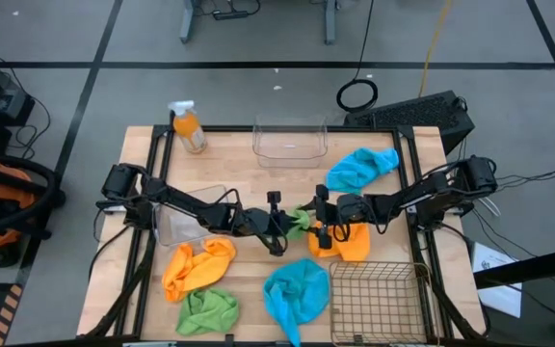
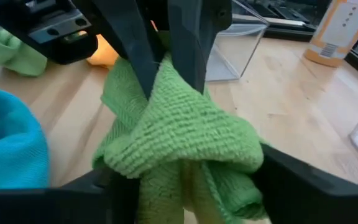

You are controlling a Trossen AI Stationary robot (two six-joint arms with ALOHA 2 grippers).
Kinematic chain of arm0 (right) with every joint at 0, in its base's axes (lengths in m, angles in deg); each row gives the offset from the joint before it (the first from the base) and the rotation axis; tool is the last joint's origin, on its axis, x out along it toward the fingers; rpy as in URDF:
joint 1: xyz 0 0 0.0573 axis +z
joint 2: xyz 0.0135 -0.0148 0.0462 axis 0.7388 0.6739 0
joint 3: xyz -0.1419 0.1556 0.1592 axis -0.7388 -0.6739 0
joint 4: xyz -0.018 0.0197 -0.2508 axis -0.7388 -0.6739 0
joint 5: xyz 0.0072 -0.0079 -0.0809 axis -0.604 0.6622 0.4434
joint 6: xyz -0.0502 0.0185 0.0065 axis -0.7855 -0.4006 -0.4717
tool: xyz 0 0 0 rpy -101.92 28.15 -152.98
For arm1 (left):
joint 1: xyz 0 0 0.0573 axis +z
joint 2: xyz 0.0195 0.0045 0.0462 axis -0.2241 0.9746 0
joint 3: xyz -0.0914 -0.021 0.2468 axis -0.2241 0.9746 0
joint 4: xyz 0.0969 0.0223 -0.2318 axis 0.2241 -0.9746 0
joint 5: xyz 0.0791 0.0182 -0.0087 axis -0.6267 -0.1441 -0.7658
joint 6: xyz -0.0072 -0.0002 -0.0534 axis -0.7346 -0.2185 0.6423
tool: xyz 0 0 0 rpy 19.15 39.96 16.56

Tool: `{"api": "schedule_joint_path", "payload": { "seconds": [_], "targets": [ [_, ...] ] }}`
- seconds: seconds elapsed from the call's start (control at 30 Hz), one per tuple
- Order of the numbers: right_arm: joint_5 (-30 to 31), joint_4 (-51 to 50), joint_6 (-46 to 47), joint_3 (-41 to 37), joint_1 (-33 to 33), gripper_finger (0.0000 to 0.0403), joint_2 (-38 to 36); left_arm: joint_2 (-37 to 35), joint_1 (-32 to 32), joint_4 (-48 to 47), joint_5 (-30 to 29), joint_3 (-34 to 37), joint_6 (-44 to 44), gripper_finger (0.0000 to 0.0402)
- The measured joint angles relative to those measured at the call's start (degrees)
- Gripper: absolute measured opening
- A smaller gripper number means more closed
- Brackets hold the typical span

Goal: Sort microfiber towel by color & place in baskets
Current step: Put the top green microfiber towel into the bottom transparent bin

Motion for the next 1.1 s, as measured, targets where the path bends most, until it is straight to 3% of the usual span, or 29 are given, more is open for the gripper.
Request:
{"api": "schedule_joint_path", "payload": {
  "seconds": [0.2, 0.33, 0.4, 0.6, 0.83, 1.1],
  "targets": [
    [1.1, 1.5, -1.2, 0.0, -0.5, 0.0116, 0.0, -0.1, -0.3, 1.2, -0.3, 0.0, 1.3, 0.0034],
    [2.7, 2.2, -1.7, 0.0, -0.4, 0.0033, 0.0, -0.1, -0.4, 1.0, -1.9, -0.1, 7.6, 0.0056],
    [3.1, 2.3, -1.9, 0.0, -0.5, 0.0013, 0.0, -0.1, -0.5, 0.1, -1.9, -0.1, 10.7, 0.0069],
    [3.4, 2.3, -1.9, 0.0, -0.5, 0.0033, 0.0, -0.1, -2.3, -2.4, -5.8, -0.2, 13.7, 0.0132],
    [3.5, 2.5, -3.4, 0.0, -0.5, 0.0017, -0.2, -0.1, -4.7, -5.1, -15.8, -0.1, 15.1, 0.0217],
    [2.7, 2.5, -4.2, 0.0, -0.5, 0.0023, -0.2, -0.1, -5.0, -11.3, -15.9, -0.1, 25.0, 0.0279]
  ]
}}
